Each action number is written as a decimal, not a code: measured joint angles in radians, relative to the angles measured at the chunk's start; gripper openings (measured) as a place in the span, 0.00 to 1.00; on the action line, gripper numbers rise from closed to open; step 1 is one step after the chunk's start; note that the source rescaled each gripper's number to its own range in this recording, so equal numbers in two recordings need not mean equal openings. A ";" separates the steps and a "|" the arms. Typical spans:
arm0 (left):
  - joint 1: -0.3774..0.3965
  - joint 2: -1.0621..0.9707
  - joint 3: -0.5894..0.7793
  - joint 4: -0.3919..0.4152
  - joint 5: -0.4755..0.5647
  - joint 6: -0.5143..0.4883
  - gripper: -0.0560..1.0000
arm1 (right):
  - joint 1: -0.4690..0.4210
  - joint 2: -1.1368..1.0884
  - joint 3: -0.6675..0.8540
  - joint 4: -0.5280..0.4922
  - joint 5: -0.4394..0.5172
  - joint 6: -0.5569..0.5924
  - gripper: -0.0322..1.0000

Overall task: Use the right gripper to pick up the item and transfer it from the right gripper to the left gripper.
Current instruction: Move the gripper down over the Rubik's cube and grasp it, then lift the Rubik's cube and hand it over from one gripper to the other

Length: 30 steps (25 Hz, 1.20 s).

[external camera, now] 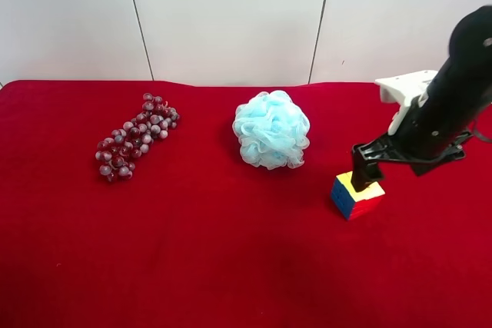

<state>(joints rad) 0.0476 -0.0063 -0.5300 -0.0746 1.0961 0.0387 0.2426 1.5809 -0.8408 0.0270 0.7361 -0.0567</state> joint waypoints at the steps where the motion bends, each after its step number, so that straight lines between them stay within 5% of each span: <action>1: 0.000 0.000 0.000 0.000 0.000 0.000 1.00 | 0.000 0.017 0.000 0.000 -0.012 0.000 1.00; 18: 0.000 0.000 0.000 0.000 0.000 0.000 1.00 | 0.000 0.215 -0.002 0.001 -0.151 -0.025 0.97; 21: 0.000 0.000 0.000 0.000 0.000 0.000 1.00 | 0.000 0.218 -0.002 0.003 -0.157 -0.026 0.73; 26: 0.000 0.000 0.000 0.000 0.000 0.000 1.00 | 0.000 0.218 -0.002 0.003 -0.167 -0.035 0.05; 30: 0.000 0.000 0.000 0.000 0.000 0.000 1.00 | 0.000 0.218 -0.002 0.003 -0.168 -0.036 0.03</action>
<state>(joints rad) 0.0476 -0.0063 -0.5300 -0.0746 1.0961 0.0387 0.2426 1.7989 -0.8428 0.0298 0.5685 -0.0922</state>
